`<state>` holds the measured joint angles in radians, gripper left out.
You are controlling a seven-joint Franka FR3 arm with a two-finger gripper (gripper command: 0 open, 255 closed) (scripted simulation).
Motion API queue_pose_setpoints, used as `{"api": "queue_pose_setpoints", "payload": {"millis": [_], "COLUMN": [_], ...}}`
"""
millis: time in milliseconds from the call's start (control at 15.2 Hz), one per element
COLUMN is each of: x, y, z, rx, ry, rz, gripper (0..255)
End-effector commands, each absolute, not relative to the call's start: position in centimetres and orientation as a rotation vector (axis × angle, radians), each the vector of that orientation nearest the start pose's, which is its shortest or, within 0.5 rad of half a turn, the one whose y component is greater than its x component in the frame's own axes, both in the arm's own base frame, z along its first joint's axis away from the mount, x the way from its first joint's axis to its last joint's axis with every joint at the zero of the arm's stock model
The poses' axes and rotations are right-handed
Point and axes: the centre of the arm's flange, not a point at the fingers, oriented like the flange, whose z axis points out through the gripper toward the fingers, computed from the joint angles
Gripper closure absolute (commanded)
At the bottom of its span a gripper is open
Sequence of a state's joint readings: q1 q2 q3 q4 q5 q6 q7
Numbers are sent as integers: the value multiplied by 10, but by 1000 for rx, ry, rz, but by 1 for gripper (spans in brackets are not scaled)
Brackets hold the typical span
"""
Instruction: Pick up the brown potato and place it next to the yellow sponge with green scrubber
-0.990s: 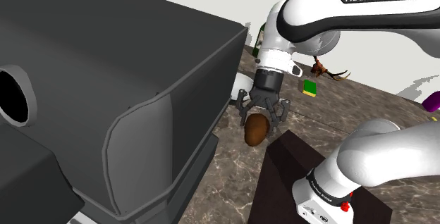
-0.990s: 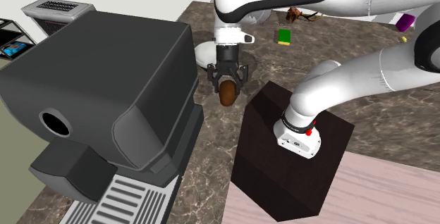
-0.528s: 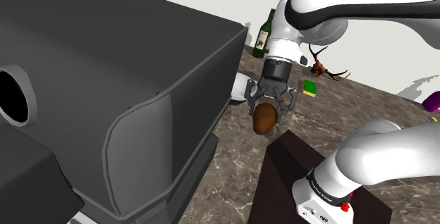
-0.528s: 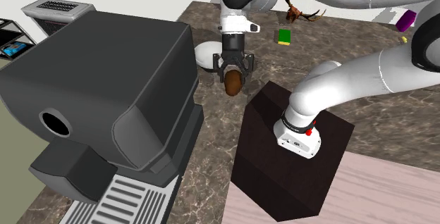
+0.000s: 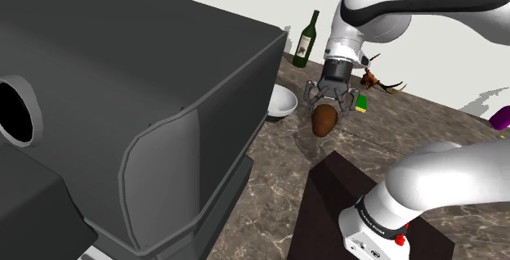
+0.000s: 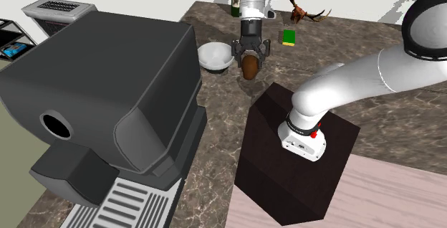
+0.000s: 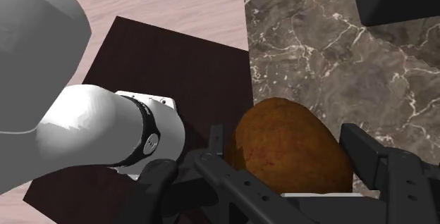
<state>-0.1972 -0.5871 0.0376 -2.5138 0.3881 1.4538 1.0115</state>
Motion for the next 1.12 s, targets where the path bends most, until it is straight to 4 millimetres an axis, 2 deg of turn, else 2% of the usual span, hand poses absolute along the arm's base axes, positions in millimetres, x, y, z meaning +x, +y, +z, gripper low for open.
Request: {"api": "queue_pose_setpoints", "payload": {"millis": [0,1056], "x": [320,347], "y": [-33,-243], "z": [457,458], "rx": [-2349,-2349], "ry": [1659,1659], "rz": [855,855], "gripper": [255,255]}}
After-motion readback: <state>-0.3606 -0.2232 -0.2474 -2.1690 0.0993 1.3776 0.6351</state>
